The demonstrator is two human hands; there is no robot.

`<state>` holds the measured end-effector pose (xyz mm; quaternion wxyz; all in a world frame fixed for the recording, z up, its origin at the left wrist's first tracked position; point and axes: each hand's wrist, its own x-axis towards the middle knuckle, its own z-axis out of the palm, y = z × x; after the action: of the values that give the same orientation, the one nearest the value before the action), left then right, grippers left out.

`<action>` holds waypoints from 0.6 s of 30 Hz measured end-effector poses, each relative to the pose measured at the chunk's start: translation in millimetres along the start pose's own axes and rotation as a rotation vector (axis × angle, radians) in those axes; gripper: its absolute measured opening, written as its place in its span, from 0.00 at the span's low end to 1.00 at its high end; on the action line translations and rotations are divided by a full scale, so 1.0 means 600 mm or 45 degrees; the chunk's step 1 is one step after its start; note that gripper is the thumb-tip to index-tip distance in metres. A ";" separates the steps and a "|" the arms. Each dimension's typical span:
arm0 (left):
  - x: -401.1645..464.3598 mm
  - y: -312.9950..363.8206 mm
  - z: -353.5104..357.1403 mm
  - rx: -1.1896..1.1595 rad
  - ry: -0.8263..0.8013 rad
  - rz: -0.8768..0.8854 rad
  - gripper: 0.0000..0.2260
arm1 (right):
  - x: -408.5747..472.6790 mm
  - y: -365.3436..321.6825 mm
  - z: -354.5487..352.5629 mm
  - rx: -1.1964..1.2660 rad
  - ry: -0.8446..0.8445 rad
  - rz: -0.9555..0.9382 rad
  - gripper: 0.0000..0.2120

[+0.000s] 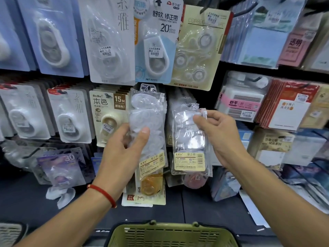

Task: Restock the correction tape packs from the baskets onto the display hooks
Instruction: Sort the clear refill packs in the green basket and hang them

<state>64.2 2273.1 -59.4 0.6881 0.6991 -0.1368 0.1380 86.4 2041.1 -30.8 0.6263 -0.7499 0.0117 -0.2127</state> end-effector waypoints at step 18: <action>-0.004 -0.027 0.036 -0.246 0.002 -0.222 0.12 | -0.073 0.021 0.004 -0.090 -0.170 -0.024 0.12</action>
<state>68.2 2251.6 -75.6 0.7617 0.6388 -0.0876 0.0642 50.7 2053.1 -56.6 0.5969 -0.7841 -0.0297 -0.1675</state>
